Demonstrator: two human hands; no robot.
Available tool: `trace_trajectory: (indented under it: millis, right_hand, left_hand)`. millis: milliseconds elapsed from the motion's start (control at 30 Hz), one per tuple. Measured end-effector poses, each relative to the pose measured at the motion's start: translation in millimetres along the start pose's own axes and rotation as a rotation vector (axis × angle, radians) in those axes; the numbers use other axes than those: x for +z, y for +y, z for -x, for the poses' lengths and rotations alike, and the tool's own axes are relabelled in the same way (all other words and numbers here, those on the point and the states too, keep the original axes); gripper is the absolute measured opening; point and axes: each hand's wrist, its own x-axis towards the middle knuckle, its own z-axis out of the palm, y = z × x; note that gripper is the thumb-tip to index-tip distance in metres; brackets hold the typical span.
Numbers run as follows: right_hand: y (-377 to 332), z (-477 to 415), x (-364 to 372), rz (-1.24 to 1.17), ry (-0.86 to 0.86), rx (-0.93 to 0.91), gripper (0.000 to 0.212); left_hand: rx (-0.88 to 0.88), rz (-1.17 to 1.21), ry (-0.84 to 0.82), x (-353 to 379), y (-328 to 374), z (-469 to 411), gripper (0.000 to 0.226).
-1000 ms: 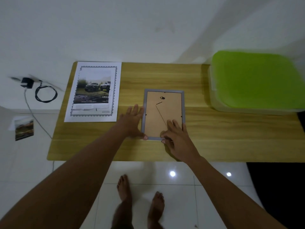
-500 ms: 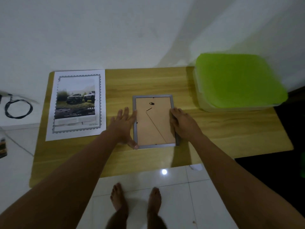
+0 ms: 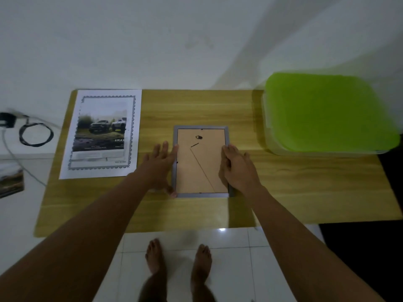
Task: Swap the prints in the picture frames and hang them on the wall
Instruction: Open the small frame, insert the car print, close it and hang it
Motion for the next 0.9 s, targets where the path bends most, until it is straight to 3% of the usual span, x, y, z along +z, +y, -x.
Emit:
trace_trajectory:
  millis: [333, 433, 600, 900]
  right_hand:
    - [1.3, 1.8, -10.3, -0.048, -0.048, -0.005, 0.053]
    - [-4.5, -4.7, -28.2, 0.040, -0.024, -0.038, 0.061]
    - [-27.6, -54.9, -41.3, 0.221, 0.055, -0.203, 0.055]
    - [-41.6, -108.1, -25.1, 0.237, 0.023, -0.180, 0.032]
  left_hand:
    - [-0.005, 0.007, 0.002, -1.9, 0.3, 1.1, 0.154]
    - [-0.008, 0.044, 0.107, 1.2, -3.8, 2.4, 0.150]
    - [-0.013, -0.005, 0.131, 2.0, -5.1, -4.5, 0.151]
    - [0.012, -0.028, 0.086, 6.2, -13.8, -11.8, 0.152]
